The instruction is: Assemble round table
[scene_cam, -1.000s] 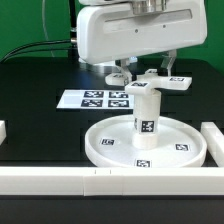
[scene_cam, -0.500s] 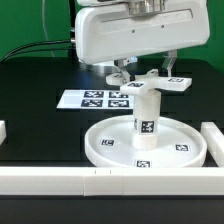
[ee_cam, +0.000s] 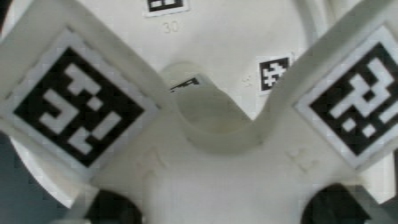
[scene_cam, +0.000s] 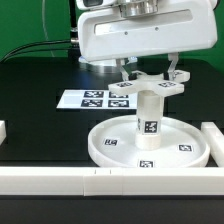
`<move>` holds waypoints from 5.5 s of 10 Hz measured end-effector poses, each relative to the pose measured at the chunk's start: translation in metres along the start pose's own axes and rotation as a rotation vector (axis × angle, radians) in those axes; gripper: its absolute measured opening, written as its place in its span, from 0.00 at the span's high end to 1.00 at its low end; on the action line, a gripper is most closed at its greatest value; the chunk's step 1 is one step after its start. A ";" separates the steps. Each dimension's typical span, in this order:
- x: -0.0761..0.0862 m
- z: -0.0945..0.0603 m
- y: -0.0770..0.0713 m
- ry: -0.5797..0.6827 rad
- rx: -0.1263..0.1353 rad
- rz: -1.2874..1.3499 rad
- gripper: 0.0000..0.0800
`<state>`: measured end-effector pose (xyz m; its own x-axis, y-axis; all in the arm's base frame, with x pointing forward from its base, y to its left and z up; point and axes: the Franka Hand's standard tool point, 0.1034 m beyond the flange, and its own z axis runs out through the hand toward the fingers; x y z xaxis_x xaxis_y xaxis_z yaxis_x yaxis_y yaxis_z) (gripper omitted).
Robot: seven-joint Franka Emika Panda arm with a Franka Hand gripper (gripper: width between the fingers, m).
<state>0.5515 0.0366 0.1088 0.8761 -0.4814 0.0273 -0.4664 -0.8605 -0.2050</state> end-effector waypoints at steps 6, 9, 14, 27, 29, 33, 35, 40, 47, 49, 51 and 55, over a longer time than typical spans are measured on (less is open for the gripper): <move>0.001 0.000 0.000 0.027 0.038 0.578 0.44; 0.000 0.000 -0.001 0.022 0.043 0.837 0.44; -0.002 -0.009 -0.001 -0.005 0.045 0.833 0.20; -0.006 -0.024 -0.015 -0.020 0.010 -0.125 0.19; -0.005 -0.025 -0.016 -0.009 -0.006 -0.381 0.19; -0.007 -0.024 -0.019 -0.013 -0.016 -0.732 0.19; -0.007 -0.024 -0.017 -0.016 -0.016 -0.874 0.19; -0.006 -0.024 -0.018 -0.022 -0.043 -1.357 0.19; -0.001 -0.019 -0.008 -0.070 -0.094 -1.998 0.19; -0.001 -0.018 -0.007 -0.084 -0.105 -2.065 0.19; -0.002 -0.016 -0.006 -0.093 -0.106 -2.065 0.19; -0.007 -0.006 -0.002 -0.114 -0.094 -2.063 0.19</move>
Offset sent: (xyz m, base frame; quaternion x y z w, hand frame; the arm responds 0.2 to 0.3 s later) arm -0.0094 0.0076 -0.0040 -0.0103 -0.0004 0.2702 0.9628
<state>0.5462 0.0408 0.1145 0.0055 0.9986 0.0531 0.9967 -0.0097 0.0806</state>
